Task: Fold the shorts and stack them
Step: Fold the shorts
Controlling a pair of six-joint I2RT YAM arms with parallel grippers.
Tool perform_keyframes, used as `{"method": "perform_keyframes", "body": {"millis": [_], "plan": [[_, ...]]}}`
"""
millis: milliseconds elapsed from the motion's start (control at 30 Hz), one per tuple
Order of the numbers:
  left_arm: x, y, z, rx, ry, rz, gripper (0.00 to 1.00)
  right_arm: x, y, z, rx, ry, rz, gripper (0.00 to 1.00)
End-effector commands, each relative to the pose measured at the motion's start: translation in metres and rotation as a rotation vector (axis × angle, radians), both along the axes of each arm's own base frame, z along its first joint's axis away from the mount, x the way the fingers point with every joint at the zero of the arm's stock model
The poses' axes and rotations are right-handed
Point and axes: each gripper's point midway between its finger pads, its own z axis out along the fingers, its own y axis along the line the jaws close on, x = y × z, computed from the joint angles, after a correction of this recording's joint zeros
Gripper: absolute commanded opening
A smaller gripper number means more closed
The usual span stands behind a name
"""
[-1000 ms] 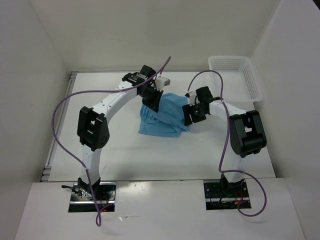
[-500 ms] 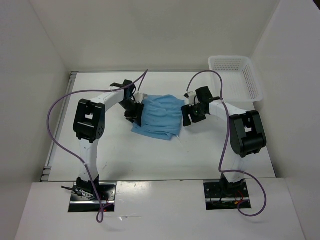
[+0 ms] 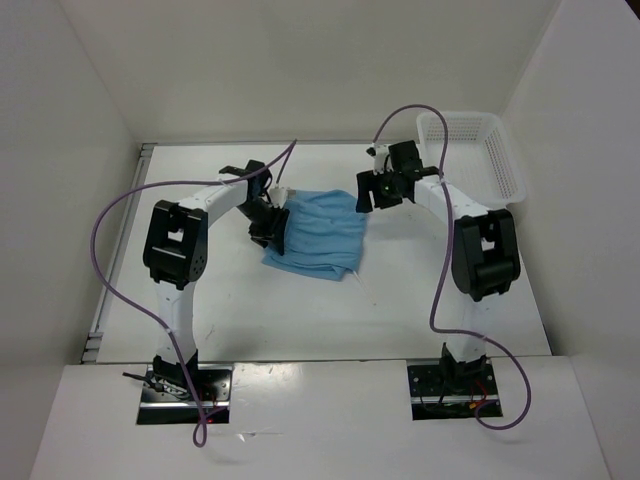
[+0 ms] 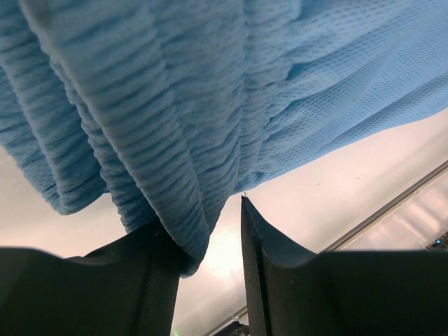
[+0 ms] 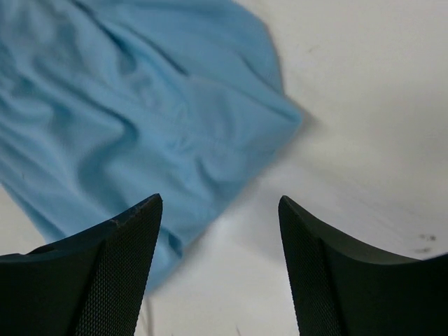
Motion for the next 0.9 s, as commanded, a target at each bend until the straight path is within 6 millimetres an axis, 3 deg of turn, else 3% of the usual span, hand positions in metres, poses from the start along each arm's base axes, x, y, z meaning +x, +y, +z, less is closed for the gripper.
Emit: {"method": "perform_keyframes", "body": {"millis": [0, 33, 133, 167, 300, 333, 433, 533, 600, 733, 867], "plan": [[-0.011, 0.002, 0.001, -0.014, 0.043, 0.001, 0.43, 0.038, 0.005, 0.000, 0.041, -0.040, -0.065, 0.72], [-0.009, 0.001, 0.003, -0.017, 0.034, 0.000, 0.42, 0.043, 0.001, -0.011, 0.017, -0.030, -0.083, 0.71], [-0.009, 0.001, 0.000, -0.015, 0.043, 0.001, 0.36, 0.058, 0.010, -0.009, -0.020, -0.085, -0.032, 0.67], [-0.009, 0.001, 0.000, -0.015, 0.043, 0.001, 0.33, 0.065, 0.013, -0.001, -0.018, -0.117, -0.005, 0.64], [-0.010, 0.001, -0.003, -0.012, 0.052, 0.001, 0.15, 0.077, 0.039, 0.003, -0.091, -0.198, 0.095, 0.57], [-0.010, 0.001, -0.003, -0.012, 0.052, 0.001, 0.13, 0.080, 0.049, 0.014, -0.098, -0.240, 0.131, 0.55], [-0.012, 0.000, 0.001, -0.021, 0.053, 0.000, 0.08, 0.084, 0.055, 0.012, -0.121, -0.254, 0.159, 0.55], [-0.012, 0.000, 0.001, -0.021, 0.053, 0.000, 0.08, 0.072, 0.075, 0.005, -0.153, -0.260, 0.298, 0.69], [-0.012, 0.000, 0.001, -0.021, 0.053, 0.000, 0.08, 0.064, 0.081, -0.008, -0.178, -0.242, 0.347, 0.72], [-0.013, -0.001, -0.001, -0.028, 0.064, -0.001, 0.08, 0.049, 0.095, -0.029, -0.190, -0.205, 0.394, 0.68], [-0.014, 0.002, 0.000, -0.034, 0.075, 0.008, 0.08, 0.043, 0.091, -0.046, -0.222, -0.175, 0.379, 0.65]]}}
